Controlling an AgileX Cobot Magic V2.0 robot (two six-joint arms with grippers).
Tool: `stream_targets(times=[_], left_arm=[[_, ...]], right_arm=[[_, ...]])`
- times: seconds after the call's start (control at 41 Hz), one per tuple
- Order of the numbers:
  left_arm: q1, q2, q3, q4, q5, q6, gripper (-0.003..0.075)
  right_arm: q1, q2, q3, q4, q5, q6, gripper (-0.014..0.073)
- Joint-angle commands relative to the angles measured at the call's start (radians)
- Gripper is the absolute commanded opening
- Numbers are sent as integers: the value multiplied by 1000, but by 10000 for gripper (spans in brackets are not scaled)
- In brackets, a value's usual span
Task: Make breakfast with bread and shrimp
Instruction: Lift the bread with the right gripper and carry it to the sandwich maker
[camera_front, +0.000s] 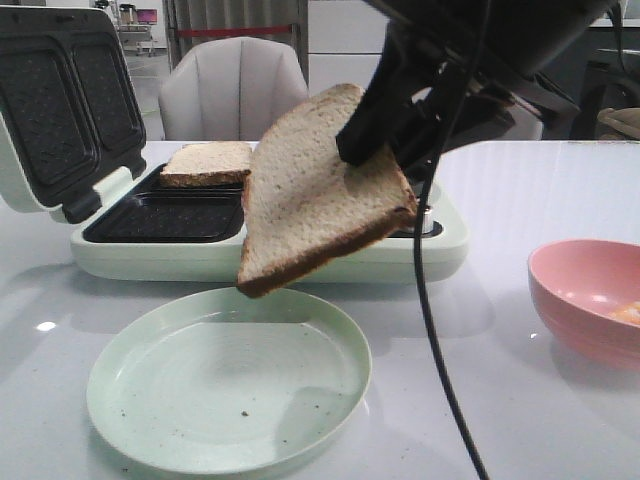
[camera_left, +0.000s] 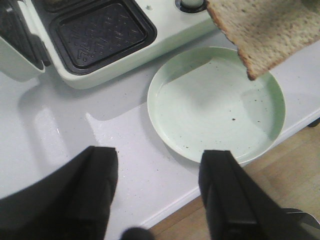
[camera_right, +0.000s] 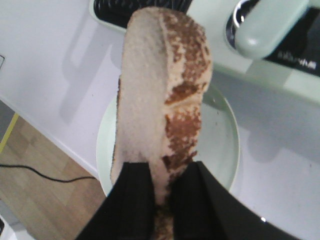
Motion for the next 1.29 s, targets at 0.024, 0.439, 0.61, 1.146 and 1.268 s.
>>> stream_targets(times=[0.024,0.439,0.61,1.146,1.268], left_arm=[[-10,-3,-29,1,-69,-3,424],[-10,-3,-29,1,-75,-3,424],[-10,-3,-29,1,-100,-3,424],[-10,-3,-29,1,-98,-3,424],[-10,-3,-29,1,-98,-3,424]], right_arm=[[31,32,-99,26,-135,-14,63],[54,451,-563,184,-161,-14,64],[55,585,-715,185,-101,-14,96],[12,617,-815,53,45,-8,512],[7,539,-815,-88,98,15,493]])
